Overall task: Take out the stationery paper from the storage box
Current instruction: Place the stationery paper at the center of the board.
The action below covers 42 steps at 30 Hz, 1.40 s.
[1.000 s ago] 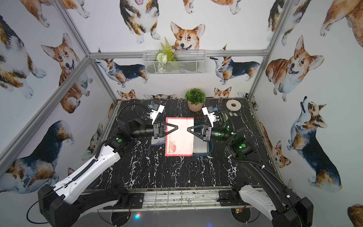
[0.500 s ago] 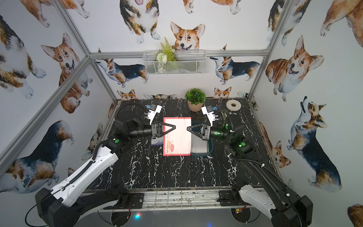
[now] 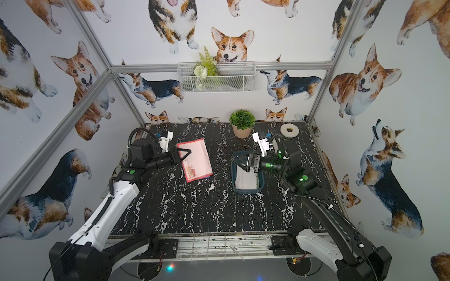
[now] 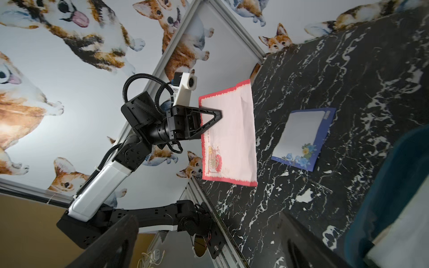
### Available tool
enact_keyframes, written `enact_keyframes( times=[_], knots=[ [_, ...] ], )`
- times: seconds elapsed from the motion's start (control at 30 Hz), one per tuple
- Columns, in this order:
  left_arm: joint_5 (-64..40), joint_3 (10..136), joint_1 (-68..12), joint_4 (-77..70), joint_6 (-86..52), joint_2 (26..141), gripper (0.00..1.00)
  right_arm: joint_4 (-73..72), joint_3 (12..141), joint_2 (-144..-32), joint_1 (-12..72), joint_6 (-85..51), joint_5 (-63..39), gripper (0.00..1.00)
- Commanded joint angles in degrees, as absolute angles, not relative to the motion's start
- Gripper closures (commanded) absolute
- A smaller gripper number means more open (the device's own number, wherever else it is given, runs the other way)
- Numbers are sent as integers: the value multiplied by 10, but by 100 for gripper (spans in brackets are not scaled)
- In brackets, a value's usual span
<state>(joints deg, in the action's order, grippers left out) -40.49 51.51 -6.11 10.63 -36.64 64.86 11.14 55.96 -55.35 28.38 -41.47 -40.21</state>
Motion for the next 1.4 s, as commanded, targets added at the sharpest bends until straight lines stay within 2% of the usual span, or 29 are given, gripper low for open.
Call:
enact_keyframes(
  times=[0.0,0.3,0.53,0.8,1.17,1.37],
  knots=[
    [-432,501,-16,117,-335,680,100,231,579,-564,285,-351,-321,1],
    [-354,570,0,172,-252,815,100,323,586,-592,298,-306,-215,1],
    [-334,608,1,171,-250,908,100,394,585,-660,307,-275,-112,2],
    [-274,628,1,189,-233,962,100,390,580,-710,309,-258,-61,2],
    [-220,636,-2,216,-219,1010,100,375,584,-756,309,-258,-51,3],
    [-177,644,-6,235,-215,1012,83,377,585,-759,309,-258,-53,3]
  ],
)
